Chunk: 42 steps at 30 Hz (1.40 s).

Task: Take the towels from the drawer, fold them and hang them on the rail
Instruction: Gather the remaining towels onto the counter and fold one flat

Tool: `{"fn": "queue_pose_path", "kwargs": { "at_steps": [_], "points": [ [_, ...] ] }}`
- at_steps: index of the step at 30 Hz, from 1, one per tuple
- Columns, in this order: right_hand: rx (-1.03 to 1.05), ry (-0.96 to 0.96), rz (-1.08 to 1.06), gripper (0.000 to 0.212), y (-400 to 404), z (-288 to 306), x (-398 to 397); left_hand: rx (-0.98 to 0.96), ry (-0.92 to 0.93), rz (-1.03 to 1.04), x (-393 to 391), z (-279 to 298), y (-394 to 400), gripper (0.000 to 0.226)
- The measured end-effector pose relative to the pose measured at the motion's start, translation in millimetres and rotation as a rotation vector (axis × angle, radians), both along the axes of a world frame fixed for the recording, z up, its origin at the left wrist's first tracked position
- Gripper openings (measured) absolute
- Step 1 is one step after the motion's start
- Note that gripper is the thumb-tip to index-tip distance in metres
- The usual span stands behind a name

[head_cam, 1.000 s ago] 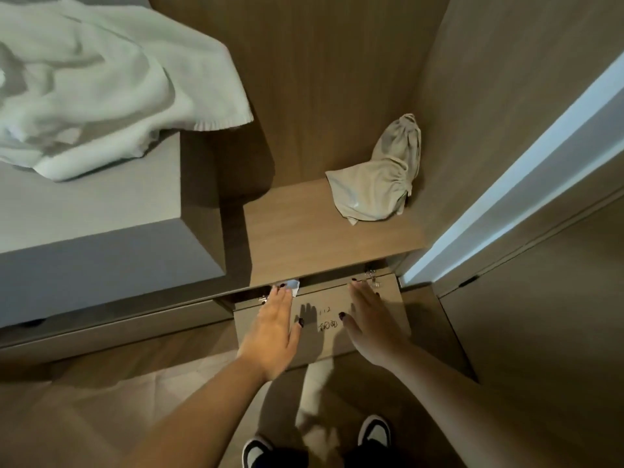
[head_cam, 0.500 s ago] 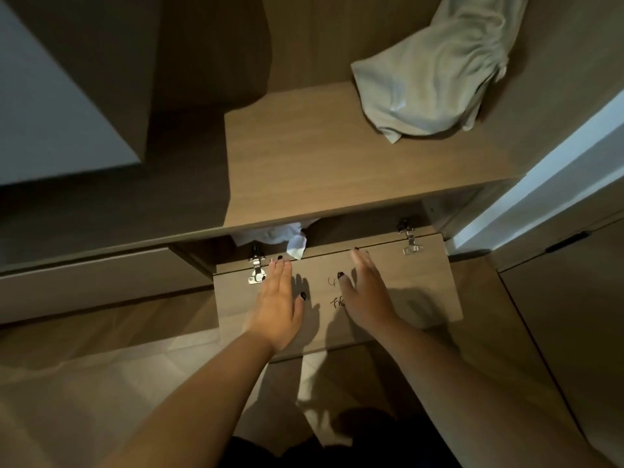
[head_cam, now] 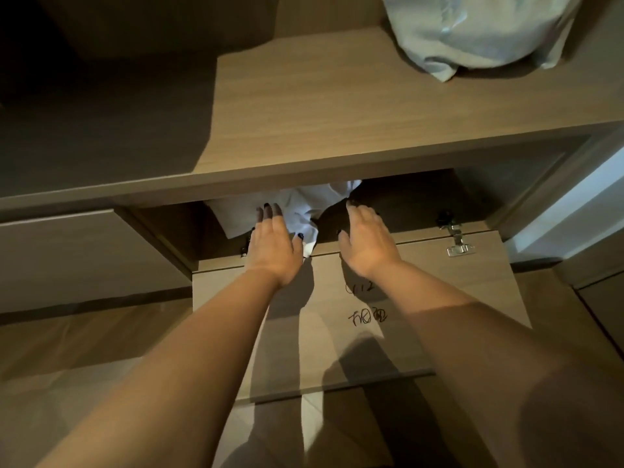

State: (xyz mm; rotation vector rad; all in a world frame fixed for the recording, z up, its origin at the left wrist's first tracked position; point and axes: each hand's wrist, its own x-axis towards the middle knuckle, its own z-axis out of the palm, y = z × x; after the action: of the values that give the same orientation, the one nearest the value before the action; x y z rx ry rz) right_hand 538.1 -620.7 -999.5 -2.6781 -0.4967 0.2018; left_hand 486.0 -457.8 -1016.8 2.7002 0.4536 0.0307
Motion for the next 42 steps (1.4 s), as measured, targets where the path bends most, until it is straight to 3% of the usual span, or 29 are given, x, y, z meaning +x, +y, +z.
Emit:
{"fn": "queue_pose_path", "kwargs": {
  "at_steps": [2,5,11,17,20,22,24,28,36,42],
  "points": [
    [-0.08,-0.005,0.09,0.062,3.0,-9.8,-1.0,-0.073,0.005,0.067,4.8,-11.0,-3.9,0.061],
    [-0.209,-0.046,0.202,0.067,-2.4,-20.6,5.0,-0.017,0.085,0.016,8.7,-33.9,-5.9,0.07],
    [-0.247,-0.143,0.123,0.067,-9.2,-27.4,21.0,-0.179,0.114,0.116,48.9,-43.1,16.0,0.071],
    [-0.153,-0.047,0.106,0.066,-12.8,-39.3,13.0,-0.271,0.06,0.308,62.4,-65.0,31.8,0.071],
    [0.035,0.097,-0.029,0.065,-16.9,-39.5,11.5,-0.313,-0.057,0.411,68.2,-71.1,42.5,0.051],
    [0.108,0.11,-0.103,0.064,-21.2,-36.6,14.1,-0.179,0.005,0.349,78.7,-68.3,48.0,0.037],
    [0.165,0.105,-0.164,0.062,-27.2,-33.3,14.1,-0.054,0.051,0.31,87.5,-59.9,48.5,0.038],
    [0.171,0.105,-0.156,0.062,-42.9,-29.6,8.2,0.016,-0.091,0.305,80.6,-49.5,37.0,0.026],
    [0.202,-0.064,0.043,0.093,-58.3,-0.8,0.2,-0.44,-0.575,0.026,16.5,4.8,-11.3,0.008],
    [0.21,-0.212,0.23,0.112,-51.4,15.2,-7.7,-0.522,-0.71,-0.374,-43.8,23.0,-58.1,0.009]
  ]
}}
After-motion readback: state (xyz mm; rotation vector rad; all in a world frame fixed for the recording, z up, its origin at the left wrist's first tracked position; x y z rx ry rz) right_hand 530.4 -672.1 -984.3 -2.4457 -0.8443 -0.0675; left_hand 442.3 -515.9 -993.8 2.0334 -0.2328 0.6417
